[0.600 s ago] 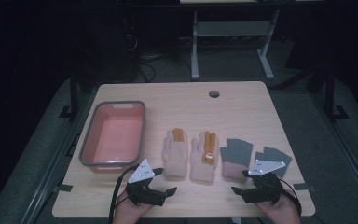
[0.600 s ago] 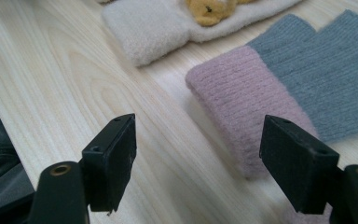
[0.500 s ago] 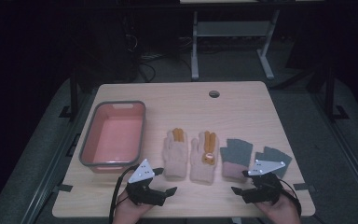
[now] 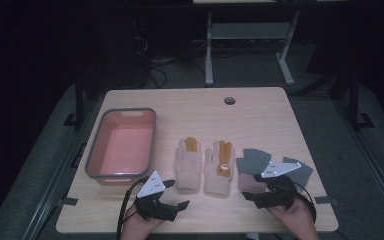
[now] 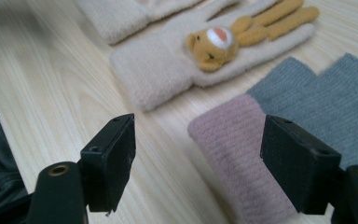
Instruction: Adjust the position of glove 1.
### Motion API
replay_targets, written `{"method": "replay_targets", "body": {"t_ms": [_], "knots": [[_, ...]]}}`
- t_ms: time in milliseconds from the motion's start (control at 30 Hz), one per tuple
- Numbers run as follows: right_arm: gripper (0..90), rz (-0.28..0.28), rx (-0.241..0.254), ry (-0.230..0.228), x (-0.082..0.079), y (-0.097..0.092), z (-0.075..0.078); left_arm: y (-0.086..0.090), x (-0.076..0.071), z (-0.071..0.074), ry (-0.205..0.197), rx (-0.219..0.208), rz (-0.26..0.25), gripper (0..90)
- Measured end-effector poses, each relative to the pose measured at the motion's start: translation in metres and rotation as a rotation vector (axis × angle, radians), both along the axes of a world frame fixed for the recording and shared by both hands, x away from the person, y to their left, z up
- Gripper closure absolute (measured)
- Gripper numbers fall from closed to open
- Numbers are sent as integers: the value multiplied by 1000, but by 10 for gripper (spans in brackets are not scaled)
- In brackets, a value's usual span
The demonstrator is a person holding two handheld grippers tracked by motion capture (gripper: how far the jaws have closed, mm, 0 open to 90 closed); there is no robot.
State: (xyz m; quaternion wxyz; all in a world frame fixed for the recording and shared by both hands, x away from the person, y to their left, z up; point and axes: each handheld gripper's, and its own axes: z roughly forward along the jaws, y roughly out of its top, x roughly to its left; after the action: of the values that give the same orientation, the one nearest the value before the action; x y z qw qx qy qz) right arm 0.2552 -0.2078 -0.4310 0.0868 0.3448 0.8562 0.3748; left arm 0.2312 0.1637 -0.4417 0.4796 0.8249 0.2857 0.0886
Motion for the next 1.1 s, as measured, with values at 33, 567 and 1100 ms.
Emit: {"method": "replay_targets", "body": {"t_ms": [33, 567, 1100], "knots": [[263, -3, 5, 2, 1, 1, 1, 0, 0, 0, 0, -1, 1, 168], [263, 69, -46, 38, 21, 19, 44, 1, -1, 2, -12, -26, 8, 168], [266, 125, -116, 58, 56, 57, 58, 3, 0, 5, -20, -27, -2, 168]]}}
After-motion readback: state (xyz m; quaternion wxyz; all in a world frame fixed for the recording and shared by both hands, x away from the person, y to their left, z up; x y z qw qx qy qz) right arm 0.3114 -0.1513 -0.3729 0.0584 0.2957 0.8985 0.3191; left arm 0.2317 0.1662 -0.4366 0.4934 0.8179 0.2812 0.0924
